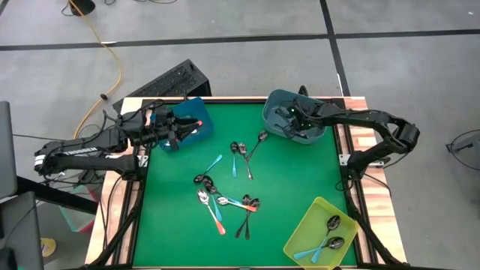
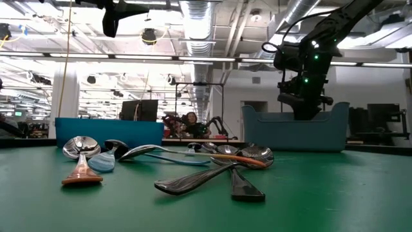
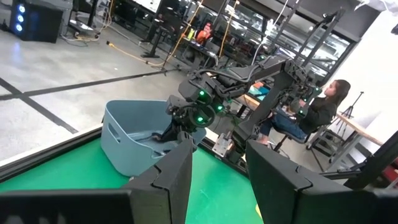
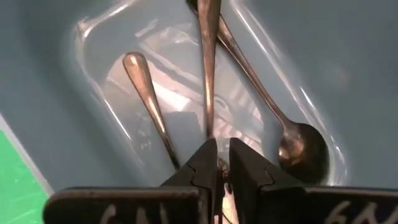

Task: Sort silverware by color (type)
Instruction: Put the blue spoon into the yellow bin

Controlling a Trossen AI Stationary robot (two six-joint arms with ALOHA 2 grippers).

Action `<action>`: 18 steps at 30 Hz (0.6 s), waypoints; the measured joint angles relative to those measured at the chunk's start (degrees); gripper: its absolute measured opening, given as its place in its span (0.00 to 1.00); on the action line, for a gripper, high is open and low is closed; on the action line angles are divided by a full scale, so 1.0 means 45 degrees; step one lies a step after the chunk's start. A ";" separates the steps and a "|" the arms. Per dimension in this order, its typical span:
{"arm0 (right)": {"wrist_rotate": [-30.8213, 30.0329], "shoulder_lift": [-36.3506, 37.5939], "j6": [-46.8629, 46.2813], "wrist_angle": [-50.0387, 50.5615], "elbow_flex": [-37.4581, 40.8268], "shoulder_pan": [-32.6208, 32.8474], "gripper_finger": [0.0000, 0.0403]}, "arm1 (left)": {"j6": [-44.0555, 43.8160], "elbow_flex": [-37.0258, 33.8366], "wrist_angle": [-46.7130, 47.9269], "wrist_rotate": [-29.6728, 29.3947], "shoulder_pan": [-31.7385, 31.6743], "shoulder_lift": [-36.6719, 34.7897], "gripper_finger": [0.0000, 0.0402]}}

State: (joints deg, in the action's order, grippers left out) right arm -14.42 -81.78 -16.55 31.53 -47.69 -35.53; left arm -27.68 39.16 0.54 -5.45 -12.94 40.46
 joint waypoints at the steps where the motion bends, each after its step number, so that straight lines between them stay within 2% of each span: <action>1: 0.0077 0.0000 0.0026 -0.0063 -0.0002 0.0000 0.14 | 0.0000 0.0000 0.0000 0.0000 -0.0002 0.0001 0.34; 8: 0.0281 0.0005 0.0335 0.0038 -0.0455 0.0000 0.19 | 0.0004 0.0000 0.0002 0.0001 0.0002 0.0000 0.34; 15: 0.0408 0.0005 0.0938 0.0661 -0.1796 0.0000 0.21 | 0.0004 0.0000 0.0012 0.0000 0.0002 0.0001 0.34; 18: 0.0861 0.0010 0.1201 0.0985 -0.2491 0.0000 0.22 | 0.0004 0.0000 0.0019 0.0000 0.0003 0.0001 0.34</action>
State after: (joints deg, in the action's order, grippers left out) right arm -10.55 -81.73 -11.15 35.96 -58.90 -35.53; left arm -27.66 39.16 0.62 -5.45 -12.93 40.47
